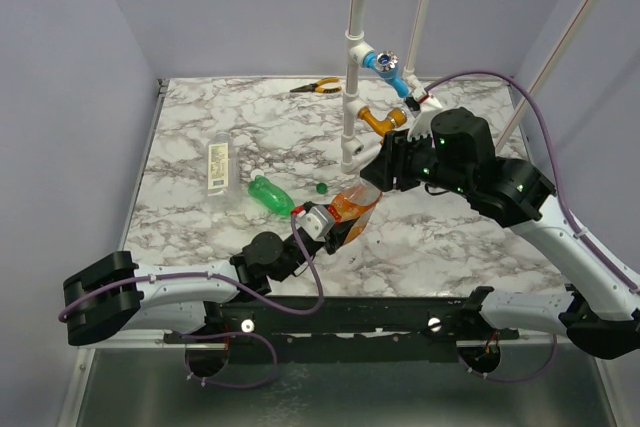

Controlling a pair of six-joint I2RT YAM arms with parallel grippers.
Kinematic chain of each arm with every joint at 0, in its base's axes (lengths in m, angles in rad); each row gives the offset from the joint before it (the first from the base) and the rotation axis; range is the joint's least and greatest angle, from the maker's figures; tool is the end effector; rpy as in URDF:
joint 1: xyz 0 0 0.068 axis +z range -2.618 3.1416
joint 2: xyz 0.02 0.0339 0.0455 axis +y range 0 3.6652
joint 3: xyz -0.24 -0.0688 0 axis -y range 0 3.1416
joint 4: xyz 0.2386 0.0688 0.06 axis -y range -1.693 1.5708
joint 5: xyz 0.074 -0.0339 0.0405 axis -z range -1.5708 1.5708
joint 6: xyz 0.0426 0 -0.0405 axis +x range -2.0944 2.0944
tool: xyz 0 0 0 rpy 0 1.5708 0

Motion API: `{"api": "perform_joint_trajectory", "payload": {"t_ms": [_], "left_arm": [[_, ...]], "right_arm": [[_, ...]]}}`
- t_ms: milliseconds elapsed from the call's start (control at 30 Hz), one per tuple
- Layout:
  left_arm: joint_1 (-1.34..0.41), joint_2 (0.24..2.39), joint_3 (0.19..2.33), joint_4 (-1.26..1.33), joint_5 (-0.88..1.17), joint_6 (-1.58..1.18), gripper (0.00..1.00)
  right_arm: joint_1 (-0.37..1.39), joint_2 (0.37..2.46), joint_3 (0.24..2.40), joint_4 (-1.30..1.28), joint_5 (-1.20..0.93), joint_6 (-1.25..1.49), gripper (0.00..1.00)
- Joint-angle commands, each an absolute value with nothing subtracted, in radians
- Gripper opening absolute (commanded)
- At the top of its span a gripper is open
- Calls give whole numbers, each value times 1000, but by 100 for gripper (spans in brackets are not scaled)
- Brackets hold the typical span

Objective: Screw on the bottle caps
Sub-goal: Screw the bottle cap onto the plastic bottle.

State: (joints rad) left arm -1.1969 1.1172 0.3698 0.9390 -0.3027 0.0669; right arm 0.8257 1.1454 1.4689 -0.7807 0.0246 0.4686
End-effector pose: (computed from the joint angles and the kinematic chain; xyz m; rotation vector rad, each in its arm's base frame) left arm 0.1006 -0.2217 0.2329 0.6196 1.2858 -0.7304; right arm 0.1586 0.1703 0.4134 -0.3606 2.0893 0.7749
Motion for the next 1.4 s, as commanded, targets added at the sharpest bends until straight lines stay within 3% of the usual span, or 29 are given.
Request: {"api": "perform_joint_trajectory", "payload": {"t_ms": [0, 200, 600, 1000, 1367], "left_arm": [[-1192, 1110, 373, 943, -282, 55, 0], [-1189, 1116, 376, 943, -281, 52, 0], [-1187, 1120, 387, 943, -271, 57, 0], [-1187, 1124, 407, 944, -260, 70, 0], [-1188, 1191, 519, 963, -283, 175, 0]], "right_arm": [[831, 1150, 1490, -797, -18, 452, 50], [831, 1149, 1492, -805, -21, 457, 44], [831, 1144, 1488, -821, -23, 468, 43], [831, 1140, 1461, -836, -25, 528, 25], [831, 1166, 1456, -896, 28, 666, 22]]}}
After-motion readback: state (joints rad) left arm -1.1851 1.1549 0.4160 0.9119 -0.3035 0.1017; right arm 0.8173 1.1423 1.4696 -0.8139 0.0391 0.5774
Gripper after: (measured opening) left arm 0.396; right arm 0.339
